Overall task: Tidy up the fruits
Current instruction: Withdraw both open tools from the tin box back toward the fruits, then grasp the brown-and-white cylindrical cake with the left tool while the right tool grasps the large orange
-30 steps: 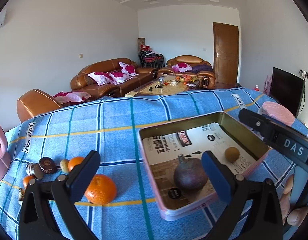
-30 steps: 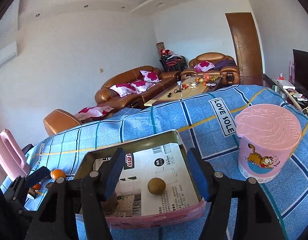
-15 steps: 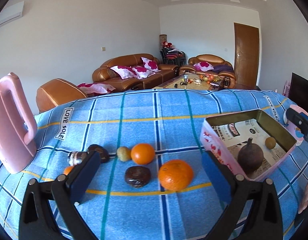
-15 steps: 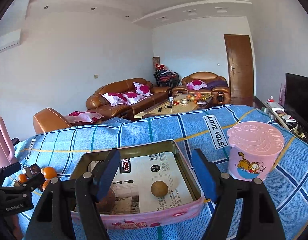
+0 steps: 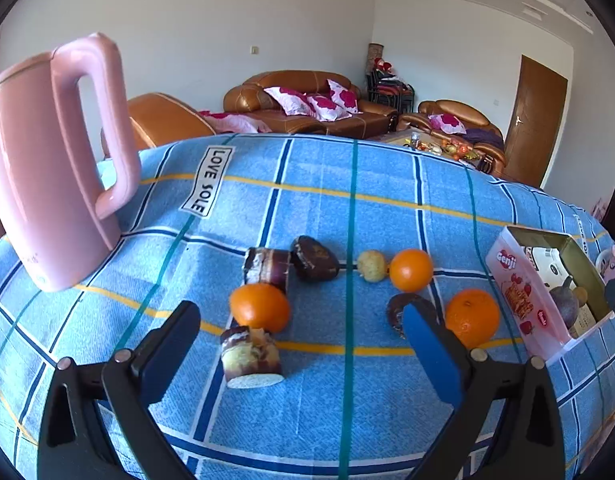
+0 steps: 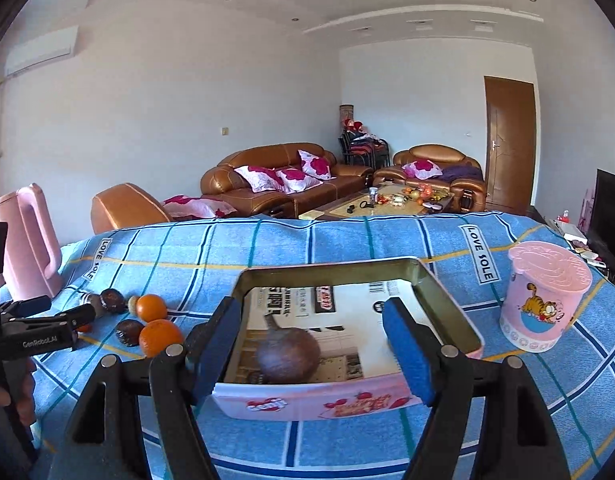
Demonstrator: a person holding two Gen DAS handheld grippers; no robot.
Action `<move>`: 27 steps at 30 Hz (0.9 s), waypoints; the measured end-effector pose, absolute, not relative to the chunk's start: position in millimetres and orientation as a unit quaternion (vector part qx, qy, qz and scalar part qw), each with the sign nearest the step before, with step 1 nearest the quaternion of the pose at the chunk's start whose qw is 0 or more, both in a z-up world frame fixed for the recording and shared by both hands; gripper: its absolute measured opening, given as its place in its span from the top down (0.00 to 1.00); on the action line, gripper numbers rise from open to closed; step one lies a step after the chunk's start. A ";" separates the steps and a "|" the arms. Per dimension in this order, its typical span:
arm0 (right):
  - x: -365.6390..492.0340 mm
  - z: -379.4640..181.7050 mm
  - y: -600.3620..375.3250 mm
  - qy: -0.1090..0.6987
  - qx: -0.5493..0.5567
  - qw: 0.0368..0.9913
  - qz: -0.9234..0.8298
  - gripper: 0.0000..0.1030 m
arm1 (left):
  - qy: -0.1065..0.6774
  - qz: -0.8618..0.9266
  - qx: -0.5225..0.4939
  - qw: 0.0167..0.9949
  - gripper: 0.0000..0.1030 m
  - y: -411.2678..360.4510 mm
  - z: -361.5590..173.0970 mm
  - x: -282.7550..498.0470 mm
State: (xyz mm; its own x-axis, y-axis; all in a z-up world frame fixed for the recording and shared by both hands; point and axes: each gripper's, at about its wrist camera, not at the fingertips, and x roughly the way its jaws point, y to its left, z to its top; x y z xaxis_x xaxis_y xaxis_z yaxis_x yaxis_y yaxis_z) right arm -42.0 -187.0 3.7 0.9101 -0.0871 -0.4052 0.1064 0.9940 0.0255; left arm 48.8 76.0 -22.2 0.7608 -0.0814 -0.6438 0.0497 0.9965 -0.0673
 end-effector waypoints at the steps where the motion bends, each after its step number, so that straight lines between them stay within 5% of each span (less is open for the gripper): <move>1: -40.8 3.5 -180.3 0.208 0.017 0.977 -0.044 0.27 | 0.350 -0.030 -0.026 0.936 0.00 79.6 -24.3 49.5; 16: 0.3 -11.0 -84.1 0.277 -0.065 0.958 0.040 0.27 | 0.413 -0.009 -0.051 0.909 0.01 114.2 -44.3 52.5; 27: 40.3 -31.6 -56.9 0.354 -0.121 0.925 0.061 0.33 | 0.436 0.007 -0.064 0.898 0.14 125.9 -52.2 58.5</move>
